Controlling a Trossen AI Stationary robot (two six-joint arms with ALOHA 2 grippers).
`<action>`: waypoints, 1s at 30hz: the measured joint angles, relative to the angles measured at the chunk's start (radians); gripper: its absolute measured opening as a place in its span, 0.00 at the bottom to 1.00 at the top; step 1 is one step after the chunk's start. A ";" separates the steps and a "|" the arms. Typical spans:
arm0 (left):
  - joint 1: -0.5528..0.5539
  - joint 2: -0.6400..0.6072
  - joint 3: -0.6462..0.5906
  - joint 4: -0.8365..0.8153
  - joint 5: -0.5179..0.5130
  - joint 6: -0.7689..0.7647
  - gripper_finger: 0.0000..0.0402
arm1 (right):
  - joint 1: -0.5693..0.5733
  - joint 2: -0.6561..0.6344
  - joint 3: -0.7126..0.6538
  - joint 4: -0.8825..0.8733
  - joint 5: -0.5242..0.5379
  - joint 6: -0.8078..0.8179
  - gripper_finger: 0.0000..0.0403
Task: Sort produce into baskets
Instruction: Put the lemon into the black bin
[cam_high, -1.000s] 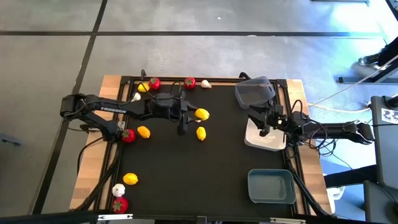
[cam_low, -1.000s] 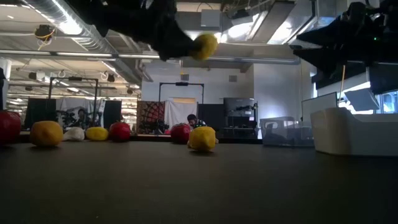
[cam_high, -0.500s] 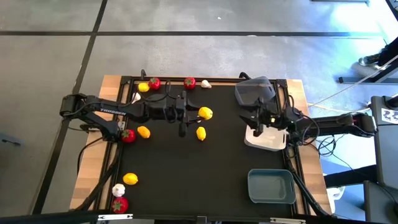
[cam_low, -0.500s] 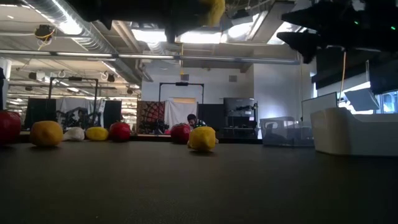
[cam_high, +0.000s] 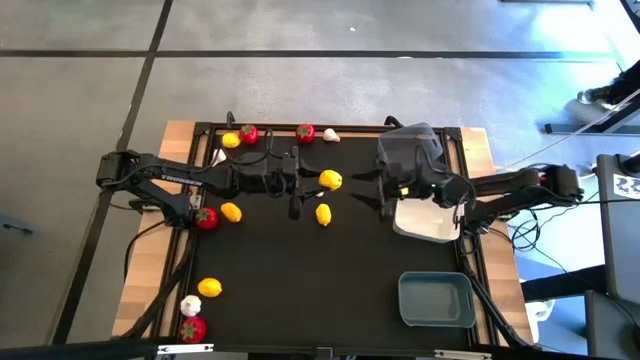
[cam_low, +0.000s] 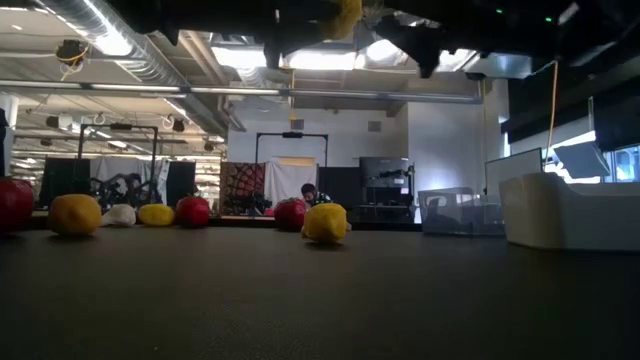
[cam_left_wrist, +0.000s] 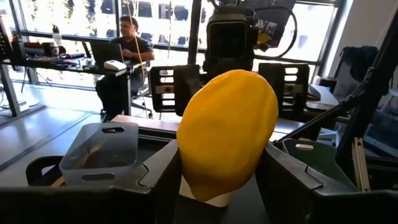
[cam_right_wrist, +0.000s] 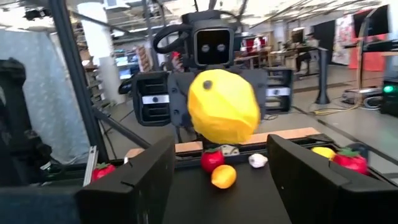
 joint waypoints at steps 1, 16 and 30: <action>0.000 0.000 0.000 0.000 0.000 -0.001 0.44 | 0.000 0.019 0.018 0.000 -0.009 -0.001 0.63; 0.000 0.000 0.000 0.001 -0.001 -0.018 0.44 | 0.000 0.097 0.117 0.006 0.013 -0.024 0.63; 0.000 0.000 0.000 0.013 0.000 -0.027 0.44 | 0.027 0.179 0.119 0.121 0.060 -0.024 0.63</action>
